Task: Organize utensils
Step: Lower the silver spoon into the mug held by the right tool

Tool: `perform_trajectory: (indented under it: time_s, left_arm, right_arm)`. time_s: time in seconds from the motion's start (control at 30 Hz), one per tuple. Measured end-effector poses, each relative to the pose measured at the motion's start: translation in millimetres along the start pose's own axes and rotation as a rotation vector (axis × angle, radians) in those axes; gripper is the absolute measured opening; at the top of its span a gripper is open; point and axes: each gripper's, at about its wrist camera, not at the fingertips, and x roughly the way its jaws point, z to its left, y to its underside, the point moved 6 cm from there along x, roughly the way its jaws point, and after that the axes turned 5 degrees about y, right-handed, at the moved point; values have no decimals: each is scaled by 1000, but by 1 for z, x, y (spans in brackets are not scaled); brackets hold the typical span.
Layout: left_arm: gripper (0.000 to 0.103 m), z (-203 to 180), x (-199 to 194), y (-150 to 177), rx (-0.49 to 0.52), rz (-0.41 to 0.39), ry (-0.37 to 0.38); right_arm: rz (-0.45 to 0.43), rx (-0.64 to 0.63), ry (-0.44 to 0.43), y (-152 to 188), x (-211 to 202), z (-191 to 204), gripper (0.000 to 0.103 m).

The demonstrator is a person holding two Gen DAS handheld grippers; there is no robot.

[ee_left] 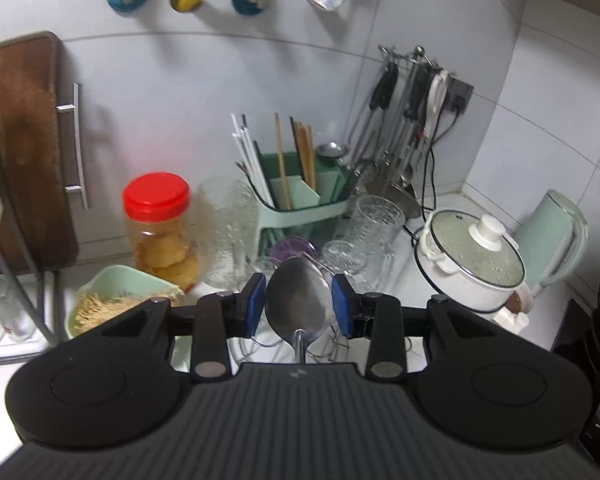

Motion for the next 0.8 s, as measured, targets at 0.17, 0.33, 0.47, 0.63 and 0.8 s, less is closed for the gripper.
perform_trajectory:
  time_s: [0.17, 0.33, 0.47, 0.63, 0.8]
  left_arm:
    - [41, -4, 8, 12, 6, 47, 16]
    - [41, -3, 4, 17, -1, 121, 39]
    - [41, 0, 1, 20, -27, 213, 69]
    - [41, -2, -1, 26, -16, 324, 91]
    - [41, -5, 7, 38, 16, 404, 83]
  right_arm:
    - [-2, -5, -7, -2, 1, 0, 91]
    - [-3, -4, -9, -2, 2, 0, 91]
    - [-3, -2, -9, -2, 2, 0, 91]
    - [-3, 0, -9, -2, 1, 0, 90]
    - [-9, 1, -10, -2, 1, 1, 91]
